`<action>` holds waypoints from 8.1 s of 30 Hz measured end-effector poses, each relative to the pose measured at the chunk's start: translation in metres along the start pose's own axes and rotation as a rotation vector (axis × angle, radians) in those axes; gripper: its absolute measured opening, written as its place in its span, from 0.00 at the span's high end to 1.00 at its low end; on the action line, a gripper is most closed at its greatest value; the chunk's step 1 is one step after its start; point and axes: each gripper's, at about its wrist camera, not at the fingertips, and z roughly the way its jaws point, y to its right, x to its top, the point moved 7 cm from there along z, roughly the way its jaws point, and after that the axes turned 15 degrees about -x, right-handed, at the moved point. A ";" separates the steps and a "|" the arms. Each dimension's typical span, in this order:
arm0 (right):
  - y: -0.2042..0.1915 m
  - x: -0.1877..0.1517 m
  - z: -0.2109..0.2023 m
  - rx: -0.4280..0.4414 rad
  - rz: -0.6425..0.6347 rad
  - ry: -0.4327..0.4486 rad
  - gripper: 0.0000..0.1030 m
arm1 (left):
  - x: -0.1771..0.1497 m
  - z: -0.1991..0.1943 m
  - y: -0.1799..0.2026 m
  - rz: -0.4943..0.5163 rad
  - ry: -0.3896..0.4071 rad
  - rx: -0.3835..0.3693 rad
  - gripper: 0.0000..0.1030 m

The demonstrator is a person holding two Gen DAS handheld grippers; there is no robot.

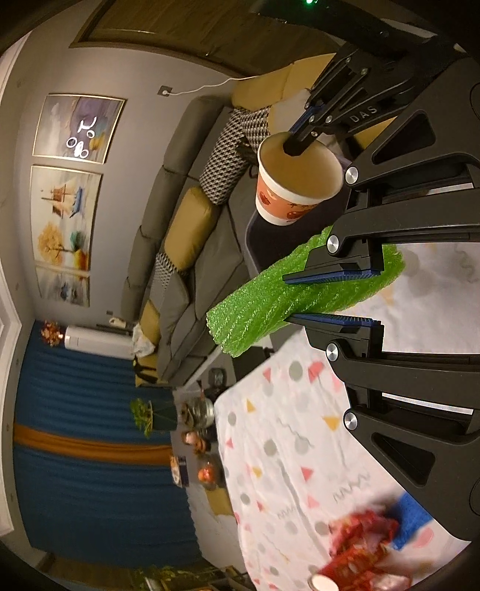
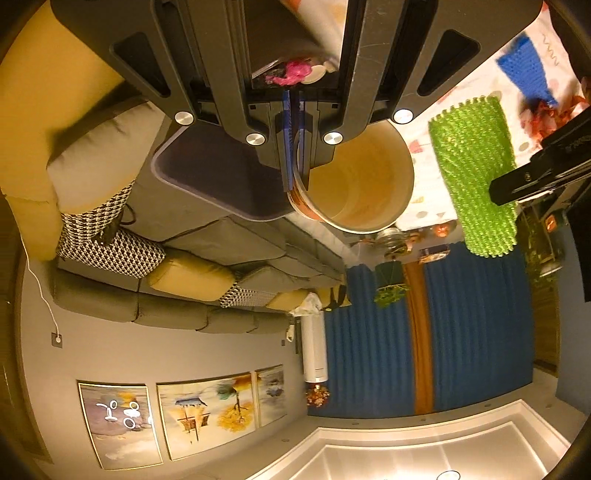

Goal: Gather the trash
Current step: 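Carry the green sleeve and paper cup to the grey bin and release them, then move both open tools back over the remaining trash on the table, then grasp the red-and-white snack bag with the left tool while the right tool grasps the red foil wrapper, then lift the snack bag with the left tool while the right tool lifts the wrapper, then carry the snack bag and wrapper to the grey bin and open both tools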

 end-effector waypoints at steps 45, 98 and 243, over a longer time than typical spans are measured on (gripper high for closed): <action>0.015 -0.012 0.063 -0.054 0.019 -0.095 0.96 | -0.024 0.122 0.008 -0.040 -0.151 -0.113 0.48; -0.139 -0.069 -0.106 0.300 -0.085 -0.062 0.16 | -0.129 -0.254 -0.159 -0.262 0.135 0.614 0.08; -0.009 -0.002 -0.004 0.021 0.047 -0.006 0.69 | -0.011 -0.009 0.003 0.053 0.036 0.054 0.84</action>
